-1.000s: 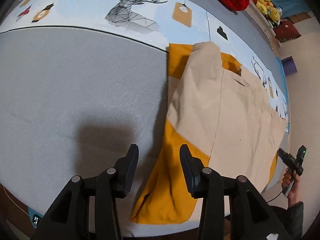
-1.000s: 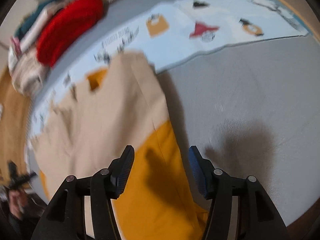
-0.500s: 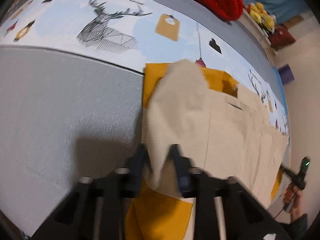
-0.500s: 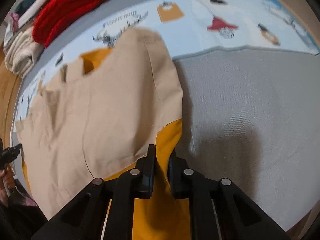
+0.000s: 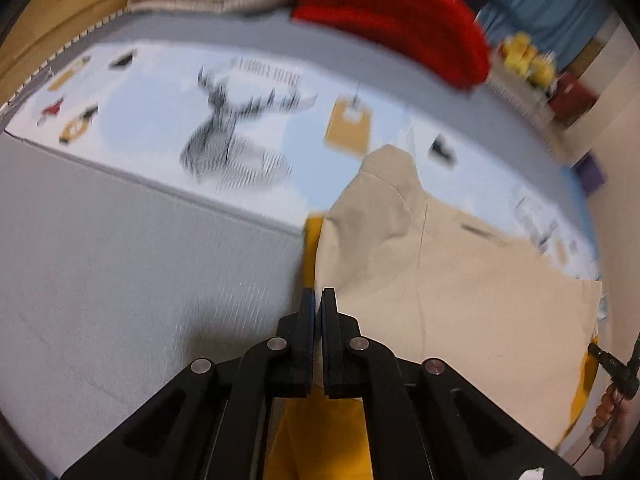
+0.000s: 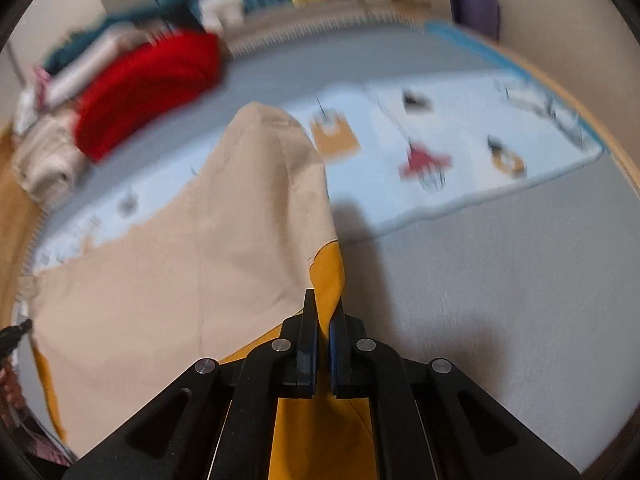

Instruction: Fold large clothes

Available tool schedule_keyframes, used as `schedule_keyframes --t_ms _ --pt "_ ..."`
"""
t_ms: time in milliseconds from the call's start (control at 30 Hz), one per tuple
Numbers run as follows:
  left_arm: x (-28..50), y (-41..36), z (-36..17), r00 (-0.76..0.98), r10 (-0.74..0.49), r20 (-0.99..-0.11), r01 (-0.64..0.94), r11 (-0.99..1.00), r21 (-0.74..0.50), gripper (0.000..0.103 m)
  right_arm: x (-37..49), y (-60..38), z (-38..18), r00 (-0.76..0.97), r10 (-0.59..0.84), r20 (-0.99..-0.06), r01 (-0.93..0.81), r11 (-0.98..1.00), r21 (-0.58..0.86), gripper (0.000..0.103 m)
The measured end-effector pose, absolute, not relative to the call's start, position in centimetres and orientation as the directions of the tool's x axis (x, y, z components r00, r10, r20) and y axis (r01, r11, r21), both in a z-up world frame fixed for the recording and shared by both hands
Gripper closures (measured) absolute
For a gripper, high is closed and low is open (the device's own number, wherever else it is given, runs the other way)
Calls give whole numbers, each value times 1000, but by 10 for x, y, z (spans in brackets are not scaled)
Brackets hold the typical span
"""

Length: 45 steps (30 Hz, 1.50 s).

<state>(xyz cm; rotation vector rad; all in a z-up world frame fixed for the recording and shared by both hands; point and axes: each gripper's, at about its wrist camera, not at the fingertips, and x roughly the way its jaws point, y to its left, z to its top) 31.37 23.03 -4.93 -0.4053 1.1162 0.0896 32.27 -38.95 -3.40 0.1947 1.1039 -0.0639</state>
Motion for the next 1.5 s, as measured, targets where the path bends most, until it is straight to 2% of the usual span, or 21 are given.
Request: schedule_keyframes --t_ms 100,300,500,567,633,700,733,833,867,967,1033,1100,1167,1267,1300,1400,1500 --pt "317 230 -49 471 -112 -875 -269 926 -263 102 329 -386 -46 441 26 -897 163 981 108 99" --pt "323 232 -29 574 -64 -816 -279 922 -268 102 333 -377 -9 620 -19 -784 183 976 121 99" --pt "343 230 -58 487 -47 -872 -333 913 -235 102 357 -372 -39 514 -48 -856 214 974 75 99" --pt "346 228 -72 435 -48 -899 -350 911 -218 98 359 -374 -51 476 -57 -877 221 974 56 98" --pt "347 228 -85 390 -51 -920 -367 907 -206 92 362 -376 -68 416 -62 -907 219 975 34 94" --pt "347 229 -96 338 -81 -938 -380 900 -215 86 359 -380 -77 366 -59 -929 230 973 29 84" --pt "344 231 -95 320 -71 -945 -389 900 -200 79 357 -382 -76 369 -58 -928 235 971 33 84" --pt "334 236 -70 368 -27 -929 -394 901 -182 70 346 -389 -50 438 -81 -895 243 969 31 78" --pt "328 236 -57 398 -18 -917 -380 907 -183 69 341 -389 -41 468 -93 -879 233 972 21 74" --pt "315 227 -33 462 -80 -883 -252 943 -217 68 325 -382 -17 545 -91 -833 148 989 -11 74" --pt "309 211 -36 417 -194 -888 -120 957 -265 67 317 -378 -17 536 2 -844 51 998 35 74" --pt "303 188 -56 299 -283 -911 5 955 -295 67 311 -372 -31 455 91 -886 -38 996 82 74" --pt "298 174 -73 227 -227 -947 86 973 -213 65 304 -367 -52 350 93 -932 -97 993 63 74" --pt "290 165 -101 156 -43 -987 143 990 -21 57 293 -370 -84 219 -9 -976 -122 992 -36 74" --pt "290 166 -99 152 -27 -988 137 991 -6 56 290 -375 -82 226 6 -974 -110 994 -20 74" --pt "288 167 -78 184 -16 -983 130 991 8 68 287 -385 -72 221 -11 -975 -72 997 -28 74" --pt "274 160 -53 205 -149 -967 207 973 -106 68 278 -387 -58 253 29 -967 -105 994 2 74"
